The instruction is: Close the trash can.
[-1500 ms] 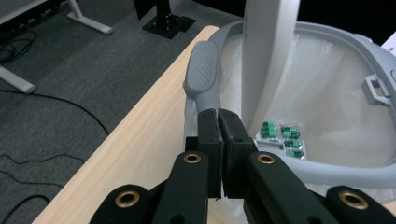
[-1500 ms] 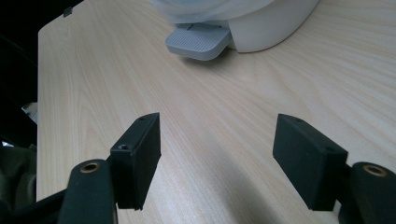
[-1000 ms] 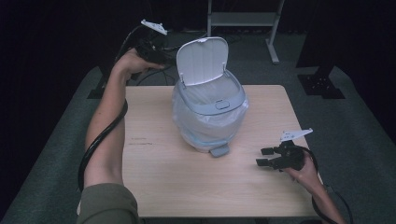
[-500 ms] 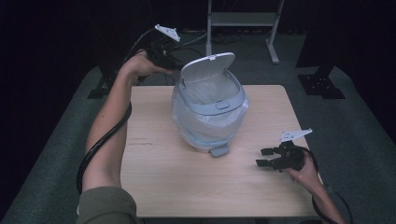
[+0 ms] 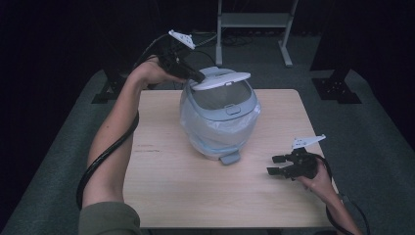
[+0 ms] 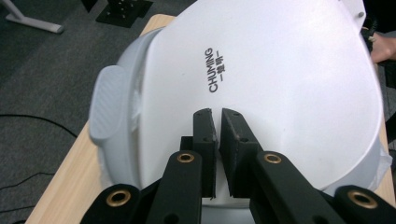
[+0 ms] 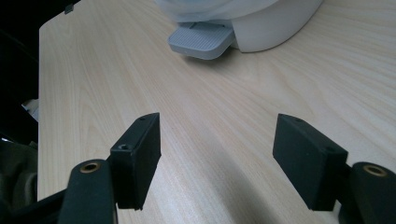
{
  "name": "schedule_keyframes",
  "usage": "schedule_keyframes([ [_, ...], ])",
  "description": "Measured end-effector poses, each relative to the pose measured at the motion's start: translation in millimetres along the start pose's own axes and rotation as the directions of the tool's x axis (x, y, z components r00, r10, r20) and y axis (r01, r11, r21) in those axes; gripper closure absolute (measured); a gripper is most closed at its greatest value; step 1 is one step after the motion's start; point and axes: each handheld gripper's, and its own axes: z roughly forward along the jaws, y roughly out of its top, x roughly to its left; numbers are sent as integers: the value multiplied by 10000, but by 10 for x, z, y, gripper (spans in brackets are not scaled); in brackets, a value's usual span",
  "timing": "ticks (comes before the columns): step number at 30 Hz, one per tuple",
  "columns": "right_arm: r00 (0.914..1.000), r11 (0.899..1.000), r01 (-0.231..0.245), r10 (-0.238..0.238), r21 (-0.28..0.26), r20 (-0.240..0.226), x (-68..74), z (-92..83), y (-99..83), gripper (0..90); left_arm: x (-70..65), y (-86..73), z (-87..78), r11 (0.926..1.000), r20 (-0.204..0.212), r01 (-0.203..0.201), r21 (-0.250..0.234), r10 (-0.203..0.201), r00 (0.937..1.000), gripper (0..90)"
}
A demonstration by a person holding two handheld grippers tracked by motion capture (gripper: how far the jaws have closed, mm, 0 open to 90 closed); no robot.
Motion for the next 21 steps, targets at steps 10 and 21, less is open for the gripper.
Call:
schedule_keyframes([
  [10, 10000, 10000, 65, -65, 71, -12, 11, 25, 11, 310, -117, 53, 47, 9997, 272, -211, 99, 209, 9994, 825],
  [21, 10000, 9999, 67, -67, 105, -32, 18, 36, 8, 310, -193, 69, 157, 9993, 526, -261, 262, 247, 9983, 790],
])
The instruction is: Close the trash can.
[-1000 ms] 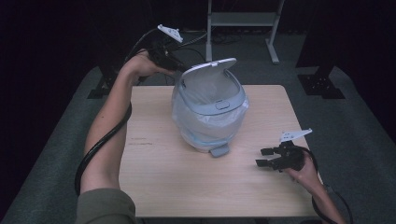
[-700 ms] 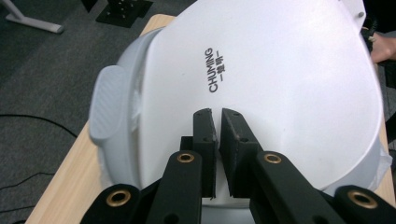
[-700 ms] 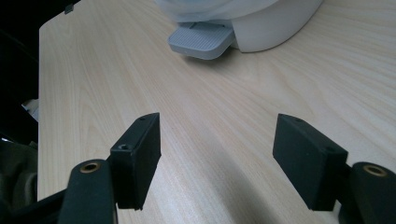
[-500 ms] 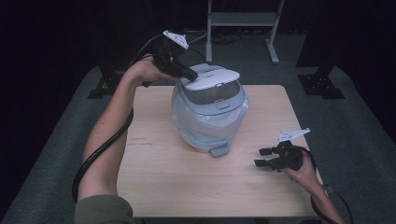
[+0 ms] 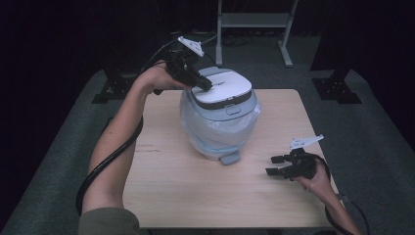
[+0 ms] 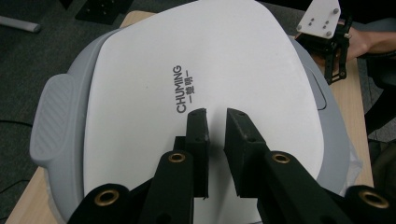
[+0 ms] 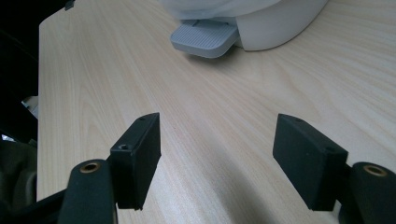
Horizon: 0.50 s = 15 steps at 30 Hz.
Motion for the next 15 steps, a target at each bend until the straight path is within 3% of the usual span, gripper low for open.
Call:
schedule_keyframes([
  [15, 9999, 9999, 71, -72, 94, 77, 6, 29, 7, 310, -82, 38, 178, 9993, 216, -143, 351, 135, 9997, 741],
])
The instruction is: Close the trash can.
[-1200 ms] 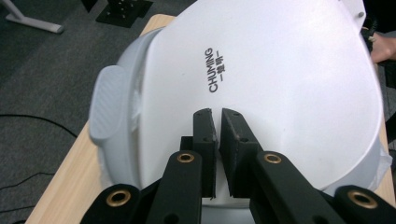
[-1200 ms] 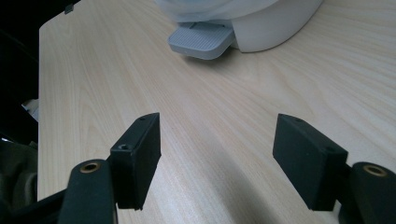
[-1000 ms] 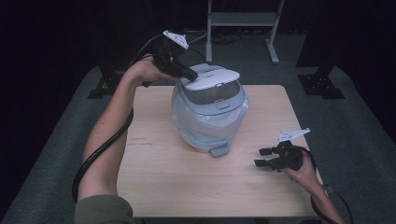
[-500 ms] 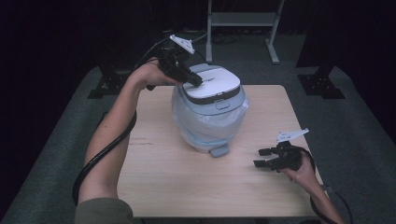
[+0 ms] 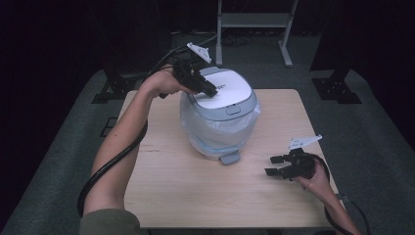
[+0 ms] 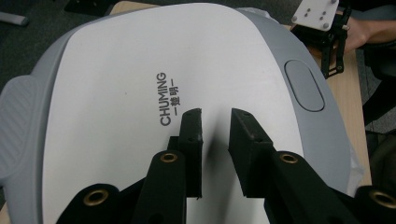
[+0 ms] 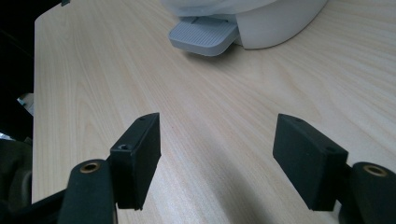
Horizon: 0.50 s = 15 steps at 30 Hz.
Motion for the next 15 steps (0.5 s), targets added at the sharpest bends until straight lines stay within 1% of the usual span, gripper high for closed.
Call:
schedule_keyframes([
  [4, 10000, 10000, -7, 7, -7, 18, -3, -4, 0, 310, -13, 28, 36, 10000, 33, -6, -85, 7, 10000, 738],
  [10, 10000, 10000, -22, 22, -27, 15, -4, -7, -2, 310, -42, 85, 102, 9997, 98, -150, -198, 152, 9998, 738],
  [15, 10000, 10000, -12, 12, -34, 1, -6, -4, 1, 310, -74, 117, 140, 9996, 25, -129, -254, 129, 9999, 729],
])
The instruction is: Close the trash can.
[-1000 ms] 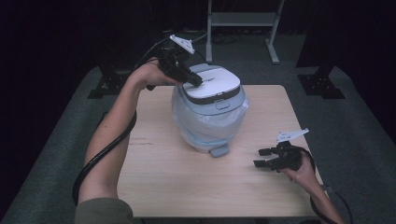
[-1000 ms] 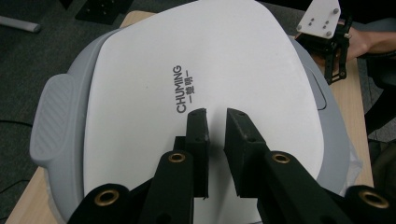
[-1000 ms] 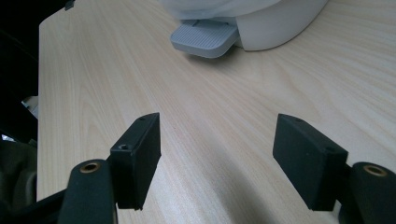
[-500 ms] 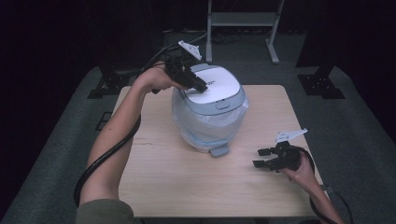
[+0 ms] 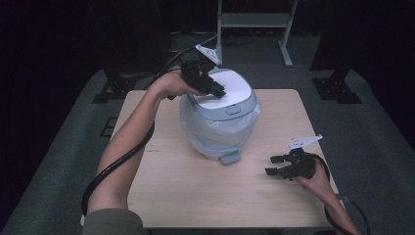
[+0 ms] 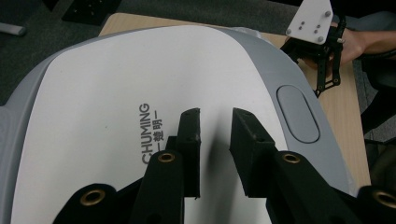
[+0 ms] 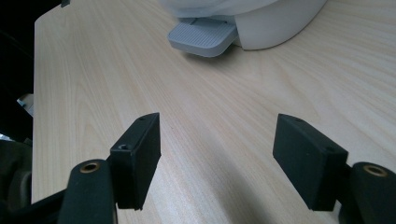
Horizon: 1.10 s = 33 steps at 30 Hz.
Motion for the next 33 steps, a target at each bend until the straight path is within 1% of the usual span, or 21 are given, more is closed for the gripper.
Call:
schedule_keyframes([
  [3, 10000, 10000, -5, 5, 15, -13, 2, 3, 0, 310, -19, 14, 25, 10000, -81, 33, -61, -33, 10000, 691],
  [7, 10000, 10000, -9, 9, 23, -15, -9, 6, 1, 310, -40, 15, 61, 9994, -178, 141, -319, -147, 9997, 678],
  [11, 10000, 10000, -14, 15, 50, -33, -15, 21, 10, 310, -40, 1, 91, 9976, -279, 313, -622, -331, 9991, 687],
  [15, 10000, 10000, 2, -2, 58, -49, -20, 32, 17, 310, -49, -24, 97, 9960, -350, 376, -813, -405, 9986, 691],
  [17, 10000, 10000, -14, 15, 68, -58, -23, 36, 18, 310, -63, -28, 99, 9958, -452, 370, -836, -409, 9981, 693],
  [18, 10000, 10000, -11, 12, 77, -65, -25, 39, 19, 310, -71, -29, 99, 9960, -437, 321, -836, -358, 9984, 707],
  [22, 10000, 9999, 6, -5, 133, -77, -23, 53, 24, 310, -92, -57, 103, 9940, -493, 313, -1044, -366, 9981, 741],
  [26, 10000, 9999, -8, 9, 132, -79, -22, 50, 22, 310, -121, -62, 106, 9938, -672, 288, -1076, -362, 9971, 747],
  [27, 10000, 9999, -18, 18, 103, -75, -21, 46, 20, 310, -137, -64, 125, 9964, -871, 112, -844, -186, 9960, 761],
  [30, 10000, 10000, -30, 30, 69, -47, -20, 35, 17, 310, -125, -79, 122, 9949, -809, 149, -999, -231, 9965, 769],
  [31, 10000, 10000, -27, 27, 57, -38, -21, 31, 14, 310, -123, -75, 123, 9951, -837, 111, -980, -194, 9963, 759],
  [33, 10000, 10000, -77, 78, 28, -11, -29, 22, 11, 309, -123, -58, 120, 9961, -1018, 125, -874, -214, 9946, 709],
])
